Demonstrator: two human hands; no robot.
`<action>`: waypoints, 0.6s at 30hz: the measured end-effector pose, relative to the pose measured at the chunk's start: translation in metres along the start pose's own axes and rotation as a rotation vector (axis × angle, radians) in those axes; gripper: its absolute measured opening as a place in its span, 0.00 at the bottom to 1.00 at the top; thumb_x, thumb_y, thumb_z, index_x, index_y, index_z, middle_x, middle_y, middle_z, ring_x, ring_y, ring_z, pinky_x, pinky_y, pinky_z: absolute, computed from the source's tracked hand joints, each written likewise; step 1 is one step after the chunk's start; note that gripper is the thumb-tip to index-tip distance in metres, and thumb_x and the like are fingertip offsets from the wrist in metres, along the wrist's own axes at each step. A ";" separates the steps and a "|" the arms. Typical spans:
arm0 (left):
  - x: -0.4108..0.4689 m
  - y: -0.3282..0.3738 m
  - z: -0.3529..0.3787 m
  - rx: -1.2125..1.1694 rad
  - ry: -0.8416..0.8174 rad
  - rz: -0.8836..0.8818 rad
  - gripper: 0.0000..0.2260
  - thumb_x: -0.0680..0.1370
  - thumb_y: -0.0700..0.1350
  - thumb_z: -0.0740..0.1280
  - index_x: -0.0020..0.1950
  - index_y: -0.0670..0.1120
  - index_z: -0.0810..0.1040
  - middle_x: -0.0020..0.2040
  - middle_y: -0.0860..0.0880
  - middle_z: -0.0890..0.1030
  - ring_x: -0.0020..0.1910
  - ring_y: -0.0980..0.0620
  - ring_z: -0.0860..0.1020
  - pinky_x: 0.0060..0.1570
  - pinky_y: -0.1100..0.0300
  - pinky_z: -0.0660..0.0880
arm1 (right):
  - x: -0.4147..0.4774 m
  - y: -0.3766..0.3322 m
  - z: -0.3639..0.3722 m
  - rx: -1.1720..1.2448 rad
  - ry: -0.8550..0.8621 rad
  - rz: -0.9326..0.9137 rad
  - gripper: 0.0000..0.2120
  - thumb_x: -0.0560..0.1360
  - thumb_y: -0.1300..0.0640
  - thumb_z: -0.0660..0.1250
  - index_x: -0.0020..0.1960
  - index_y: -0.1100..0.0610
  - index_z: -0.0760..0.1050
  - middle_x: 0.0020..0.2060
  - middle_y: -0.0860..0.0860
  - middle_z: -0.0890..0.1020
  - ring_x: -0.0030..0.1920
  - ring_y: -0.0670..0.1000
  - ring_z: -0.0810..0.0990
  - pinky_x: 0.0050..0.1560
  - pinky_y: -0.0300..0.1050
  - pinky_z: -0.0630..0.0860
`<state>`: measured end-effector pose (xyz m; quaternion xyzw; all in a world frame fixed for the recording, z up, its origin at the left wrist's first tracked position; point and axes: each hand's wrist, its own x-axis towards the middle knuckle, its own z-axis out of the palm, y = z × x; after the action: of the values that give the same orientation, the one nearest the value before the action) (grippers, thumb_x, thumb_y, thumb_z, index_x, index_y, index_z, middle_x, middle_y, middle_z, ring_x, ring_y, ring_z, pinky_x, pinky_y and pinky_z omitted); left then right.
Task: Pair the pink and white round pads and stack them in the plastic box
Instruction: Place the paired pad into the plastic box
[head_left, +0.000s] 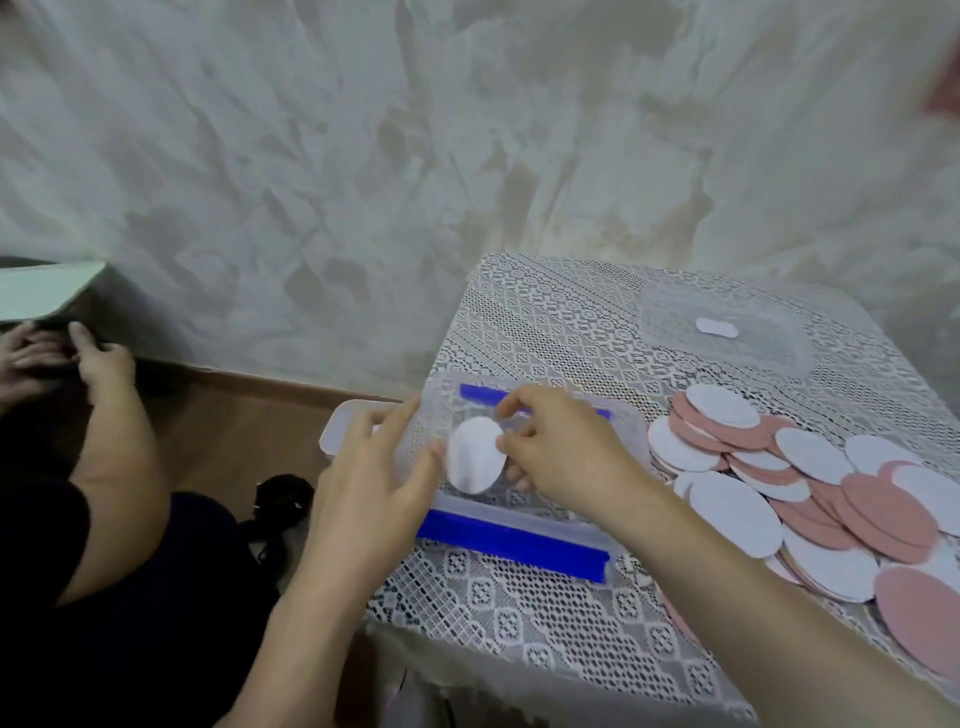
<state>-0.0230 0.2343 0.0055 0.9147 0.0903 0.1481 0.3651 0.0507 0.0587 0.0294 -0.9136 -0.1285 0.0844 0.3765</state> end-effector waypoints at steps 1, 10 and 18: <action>-0.002 0.000 0.002 -0.014 0.010 0.003 0.23 0.80 0.60 0.60 0.75 0.62 0.66 0.65 0.61 0.71 0.59 0.56 0.75 0.53 0.55 0.72 | 0.004 0.001 0.005 -0.064 -0.014 0.008 0.08 0.79 0.57 0.66 0.55 0.46 0.73 0.43 0.49 0.85 0.41 0.52 0.85 0.47 0.56 0.83; -0.006 -0.005 0.017 -0.122 0.069 -0.026 0.22 0.80 0.59 0.59 0.74 0.66 0.65 0.60 0.64 0.68 0.54 0.71 0.70 0.43 0.68 0.67 | 0.006 -0.001 -0.003 -0.497 -0.127 -0.097 0.08 0.78 0.52 0.63 0.56 0.46 0.76 0.43 0.46 0.84 0.47 0.53 0.81 0.47 0.48 0.76; -0.007 -0.005 0.023 -0.156 0.099 -0.054 0.20 0.80 0.52 0.61 0.72 0.66 0.68 0.58 0.65 0.70 0.53 0.73 0.70 0.44 0.66 0.68 | -0.001 0.000 0.003 -0.460 -0.194 -0.110 0.18 0.75 0.46 0.73 0.59 0.48 0.70 0.48 0.45 0.77 0.48 0.50 0.76 0.43 0.48 0.73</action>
<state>-0.0222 0.2212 -0.0150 0.8722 0.1209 0.1899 0.4343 0.0487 0.0602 0.0272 -0.9545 -0.2293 0.1196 0.1488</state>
